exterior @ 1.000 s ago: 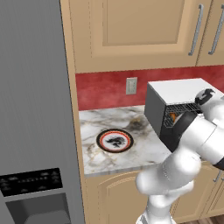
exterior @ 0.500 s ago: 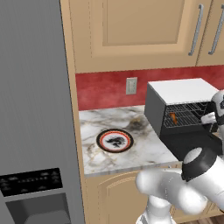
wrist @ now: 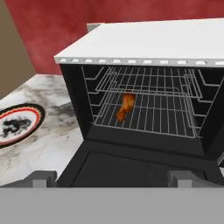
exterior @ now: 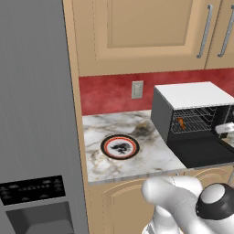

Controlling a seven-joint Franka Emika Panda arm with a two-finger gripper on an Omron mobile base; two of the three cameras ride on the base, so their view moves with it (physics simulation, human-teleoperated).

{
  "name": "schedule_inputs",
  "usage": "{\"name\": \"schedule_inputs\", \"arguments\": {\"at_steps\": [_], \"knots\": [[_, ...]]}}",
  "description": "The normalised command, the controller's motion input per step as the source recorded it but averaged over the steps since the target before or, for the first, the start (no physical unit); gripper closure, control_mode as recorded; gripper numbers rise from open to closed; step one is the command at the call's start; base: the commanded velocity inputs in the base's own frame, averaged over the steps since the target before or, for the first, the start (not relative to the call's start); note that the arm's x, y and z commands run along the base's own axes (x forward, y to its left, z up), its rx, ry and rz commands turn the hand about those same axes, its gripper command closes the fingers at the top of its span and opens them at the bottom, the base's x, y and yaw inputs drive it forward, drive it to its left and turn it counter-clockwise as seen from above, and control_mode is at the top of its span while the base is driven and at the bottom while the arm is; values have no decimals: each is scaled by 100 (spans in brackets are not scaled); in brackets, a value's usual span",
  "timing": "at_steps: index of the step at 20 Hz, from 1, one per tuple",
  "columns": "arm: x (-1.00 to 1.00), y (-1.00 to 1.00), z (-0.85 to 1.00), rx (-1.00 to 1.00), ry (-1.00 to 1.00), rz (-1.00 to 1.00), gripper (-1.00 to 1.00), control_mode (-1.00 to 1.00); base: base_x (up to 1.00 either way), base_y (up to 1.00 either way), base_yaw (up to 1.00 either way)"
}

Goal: Open the toaster oven door. Place the baguette on the top rack in the toaster oven and place the chicken drumstick on the bottom rack.

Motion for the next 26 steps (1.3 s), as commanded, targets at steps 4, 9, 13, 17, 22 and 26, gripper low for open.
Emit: {"name": "schedule_inputs", "arguments": {"at_steps": [4,9,13,17,22,26], "knots": [[0,0,14,0,-21,2,-100,-100,0,0,0],[7,0,3,0,-16,4,-100,-100,0,0,0],[15,-14,-11,0,-15,9,-100,-100,0,0,0],[28,-4,-9,0,-17,10,-100,-100,0,0,0],[54,-4,-1,0,-17,9,-100,-100,0,0,0],[42,0,-9,0,-12,5,-100,-100,0,0,0]]}}
